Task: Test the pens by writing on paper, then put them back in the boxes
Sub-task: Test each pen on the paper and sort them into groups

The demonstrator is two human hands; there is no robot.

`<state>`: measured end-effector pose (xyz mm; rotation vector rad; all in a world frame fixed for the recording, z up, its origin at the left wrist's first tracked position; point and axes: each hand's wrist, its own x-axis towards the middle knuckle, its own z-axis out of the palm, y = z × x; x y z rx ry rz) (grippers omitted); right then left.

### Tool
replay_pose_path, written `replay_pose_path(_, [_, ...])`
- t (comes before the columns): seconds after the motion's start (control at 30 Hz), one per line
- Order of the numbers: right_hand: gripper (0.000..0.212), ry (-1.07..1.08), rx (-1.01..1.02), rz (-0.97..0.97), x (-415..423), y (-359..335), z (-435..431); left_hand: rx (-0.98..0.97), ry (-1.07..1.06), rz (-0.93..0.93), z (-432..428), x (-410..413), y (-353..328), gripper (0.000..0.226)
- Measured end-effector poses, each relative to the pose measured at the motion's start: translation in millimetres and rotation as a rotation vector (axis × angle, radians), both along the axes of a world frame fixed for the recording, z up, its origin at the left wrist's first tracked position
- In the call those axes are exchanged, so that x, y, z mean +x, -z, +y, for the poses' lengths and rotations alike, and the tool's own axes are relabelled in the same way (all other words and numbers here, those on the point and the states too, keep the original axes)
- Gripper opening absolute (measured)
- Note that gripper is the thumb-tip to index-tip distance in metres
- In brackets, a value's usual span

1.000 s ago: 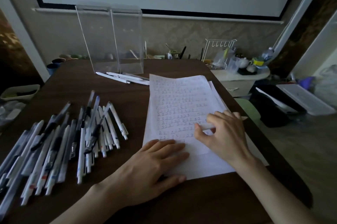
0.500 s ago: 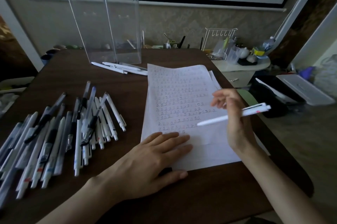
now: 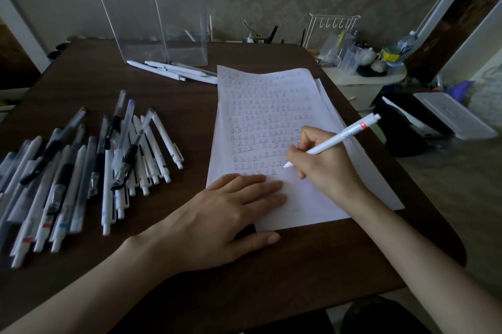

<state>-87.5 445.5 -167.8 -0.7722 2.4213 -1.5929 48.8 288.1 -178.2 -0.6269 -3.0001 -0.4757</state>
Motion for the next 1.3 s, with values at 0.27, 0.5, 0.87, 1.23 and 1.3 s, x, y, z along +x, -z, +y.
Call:
replay_pose_path(0.27, [0.035, -0.01, 0.053, 0.121, 0.9, 4.4, -2.6, 0.01, -0.004, 0.008, 0.0, -0.3, -0.2, 0.06])
replay_pose_path(0.5, [0.033, -0.021, 0.07, 0.082, 0.8, 3.0, -2.2, 0.001, -0.003, 0.015, 0.0, -0.6, -0.1, 0.059])
replay_pose_path(0.87, [0.033, -0.045, 0.031, 0.063, -0.5, 5.0, -2.8, -0.002, -0.003, 0.026, -0.4, -0.5, -0.1, 0.059])
replay_pose_path(1.23, [0.037, -0.058, 0.028, 0.052, 0.2, 4.8, -2.5, 0.024, 0.006, 0.022, -1.9, -1.9, 2.1, 0.06])
replay_pose_path(1.3, [0.039, -0.064, 0.009, 0.053, 0.2, 4.5, -2.2, 0.028, 0.009, 0.027, -2.7, -2.0, 2.4, 0.059])
